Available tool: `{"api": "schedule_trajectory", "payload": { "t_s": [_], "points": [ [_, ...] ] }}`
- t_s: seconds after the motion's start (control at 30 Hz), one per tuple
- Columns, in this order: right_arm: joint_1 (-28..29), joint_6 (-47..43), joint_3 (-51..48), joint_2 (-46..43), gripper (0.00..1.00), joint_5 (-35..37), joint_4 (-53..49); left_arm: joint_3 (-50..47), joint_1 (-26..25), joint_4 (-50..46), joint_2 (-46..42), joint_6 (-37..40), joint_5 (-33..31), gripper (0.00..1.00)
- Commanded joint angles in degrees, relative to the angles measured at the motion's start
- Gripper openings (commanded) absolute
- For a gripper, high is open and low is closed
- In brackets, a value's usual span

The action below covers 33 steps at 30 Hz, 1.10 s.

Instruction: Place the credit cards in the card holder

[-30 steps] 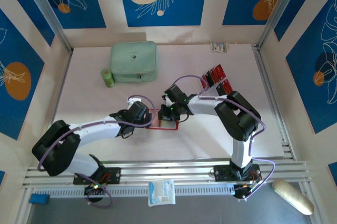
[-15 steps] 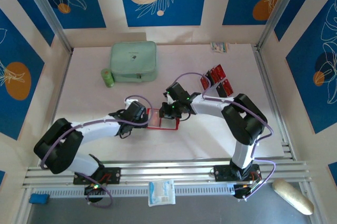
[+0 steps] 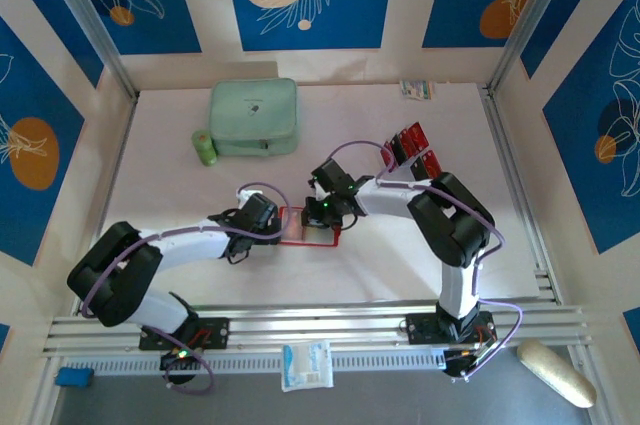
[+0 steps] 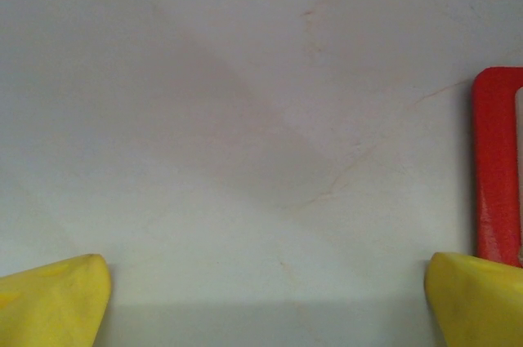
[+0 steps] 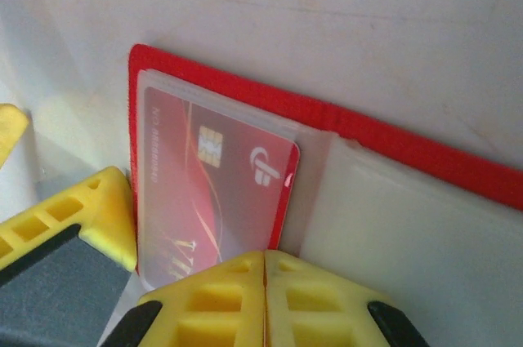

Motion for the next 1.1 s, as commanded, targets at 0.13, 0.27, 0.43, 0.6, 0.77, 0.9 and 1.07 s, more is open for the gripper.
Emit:
{"api": "schedule_trajectory", "payload": {
  "t_s": [0.13,0.27,0.43,0.6,0.77,0.9,1.07],
  "points": [
    [0.9,-0.9,2.0,1.9,0.09,-1.1,-1.2,-1.4,0.7,0.3,0.8,-0.9,0.6,0.99],
    [0.9,-0.9,1.7,1.2,0.09,-1.2,-1.6,-1.2,0.7,0.0,0.3,-1.0,0.7,0.99],
    [0.1,-1.0,0.8,-2.8,0.09,-1.3,-2.0,-0.5,0.7,-1.8,-2.2,-0.9,0.5,0.99],
    [-1.0,-1.7,-1.0,-8.8,0.09,-0.2,-3.2,1.0,0.8,-4.6,-6.6,-0.7,0.7,0.99],
    [-2.3,-4.2,-3.1,-14.2,0.09,2.8,-5.3,3.9,0.8,-6.9,-10.6,0.6,2.5,1.0],
    [-3.8,-5.4,-3.9,-15.5,0.08,3.3,-6.8,6.9,0.9,-7.1,-11.1,1.7,7.0,1.0],
    [-4.3,-4.8,-5.1,-14.9,0.08,3.0,-5.7,10.4,0.1,-5.7,-9.0,0.7,12.2,1.0]
  ]
}}
